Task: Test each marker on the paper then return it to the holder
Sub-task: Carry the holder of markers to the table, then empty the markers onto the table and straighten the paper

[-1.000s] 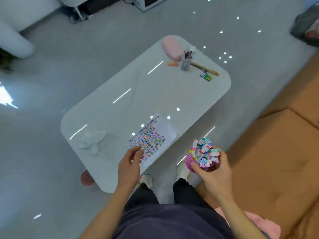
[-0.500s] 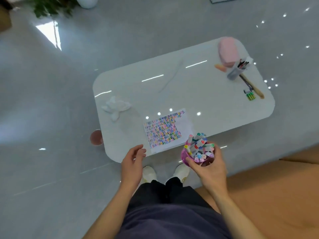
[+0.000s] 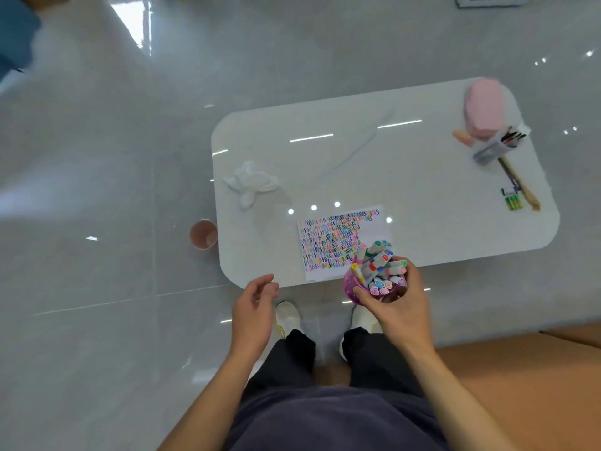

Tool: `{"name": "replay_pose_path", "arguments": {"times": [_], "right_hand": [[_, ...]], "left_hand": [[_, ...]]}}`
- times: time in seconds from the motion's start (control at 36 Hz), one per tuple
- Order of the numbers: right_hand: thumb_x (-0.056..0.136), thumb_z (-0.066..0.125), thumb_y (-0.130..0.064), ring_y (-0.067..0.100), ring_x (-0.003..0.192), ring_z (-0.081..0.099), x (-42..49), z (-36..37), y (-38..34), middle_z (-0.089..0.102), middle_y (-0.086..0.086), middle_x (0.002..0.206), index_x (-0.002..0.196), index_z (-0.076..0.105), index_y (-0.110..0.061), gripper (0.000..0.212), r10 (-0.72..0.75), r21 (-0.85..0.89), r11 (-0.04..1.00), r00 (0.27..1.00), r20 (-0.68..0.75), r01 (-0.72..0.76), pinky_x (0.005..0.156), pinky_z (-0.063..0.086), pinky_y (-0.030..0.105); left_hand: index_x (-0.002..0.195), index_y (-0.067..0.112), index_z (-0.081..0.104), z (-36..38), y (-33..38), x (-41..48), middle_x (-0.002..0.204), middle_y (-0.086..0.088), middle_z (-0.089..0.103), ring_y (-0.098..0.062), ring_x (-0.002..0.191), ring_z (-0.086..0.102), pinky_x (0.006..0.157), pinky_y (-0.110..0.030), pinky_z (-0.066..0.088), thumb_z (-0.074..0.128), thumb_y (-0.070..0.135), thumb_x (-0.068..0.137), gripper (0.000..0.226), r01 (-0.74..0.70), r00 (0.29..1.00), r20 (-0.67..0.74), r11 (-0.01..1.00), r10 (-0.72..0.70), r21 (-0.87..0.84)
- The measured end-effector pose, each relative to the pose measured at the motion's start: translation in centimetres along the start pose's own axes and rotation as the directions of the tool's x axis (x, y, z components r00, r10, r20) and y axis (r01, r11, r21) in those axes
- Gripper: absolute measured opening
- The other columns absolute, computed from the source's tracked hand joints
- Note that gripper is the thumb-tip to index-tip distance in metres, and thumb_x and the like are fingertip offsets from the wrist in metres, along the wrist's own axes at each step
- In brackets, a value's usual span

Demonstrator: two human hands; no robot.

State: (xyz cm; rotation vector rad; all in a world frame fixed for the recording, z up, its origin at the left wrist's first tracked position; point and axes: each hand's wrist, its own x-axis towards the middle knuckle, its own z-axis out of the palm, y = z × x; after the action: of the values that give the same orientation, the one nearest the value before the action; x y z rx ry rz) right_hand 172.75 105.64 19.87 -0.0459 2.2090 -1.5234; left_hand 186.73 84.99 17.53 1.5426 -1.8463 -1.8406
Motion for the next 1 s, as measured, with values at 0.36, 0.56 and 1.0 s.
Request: {"name": "replay_pose_path", "arguments": {"times": [0.36,0.56,1.0], "right_hand": [[0.063,0.099,-0.044,0.006,0.102,0.074,5.1,-3.3,0.8,0.073,-0.019,0.111,0.119,0.053,-0.050,0.073,-0.047,-0.051,0.997,0.974,0.221,0.060,0.088,0.062,0.031],[0.066,0.099,-0.034,0.012,0.106,0.074,8.5,-3.8,5.4,0.072,-0.014,0.114,0.124,0.052,-0.043,0.075,-0.062,-0.101,0.990,0.950,0.306,0.097,0.091,0.062,0.045],[0.067,0.100,-0.036,0.009,0.112,0.072,13.8,6.7,22.1,0.071,-0.014,0.122,0.132,0.052,-0.040,0.080,-0.210,-0.021,0.972,0.904,0.373,0.234,0.091,0.062,0.033]], "left_hand": [[0.111,0.032,0.067,6.5,-1.5,-1.5,0.101,0.017,0.073,-0.002,0.097,0.068,0.093,-0.030,0.053,0.047,0.005,0.098,0.036,0.049,0.984,-0.167,0.995,-0.063,-0.090],[0.117,0.029,0.066,11.5,-5.9,-1.3,0.102,0.012,0.073,-0.009,0.099,0.069,0.097,-0.035,0.052,0.048,-0.003,0.093,0.044,0.057,0.961,-0.260,0.987,-0.095,-0.152],[0.115,0.032,0.067,15.7,-21.2,9.9,0.102,0.012,0.073,-0.010,0.102,0.068,0.097,-0.039,0.054,0.056,0.009,0.099,0.030,-0.069,0.925,-0.381,0.982,-0.003,-0.175]]}}
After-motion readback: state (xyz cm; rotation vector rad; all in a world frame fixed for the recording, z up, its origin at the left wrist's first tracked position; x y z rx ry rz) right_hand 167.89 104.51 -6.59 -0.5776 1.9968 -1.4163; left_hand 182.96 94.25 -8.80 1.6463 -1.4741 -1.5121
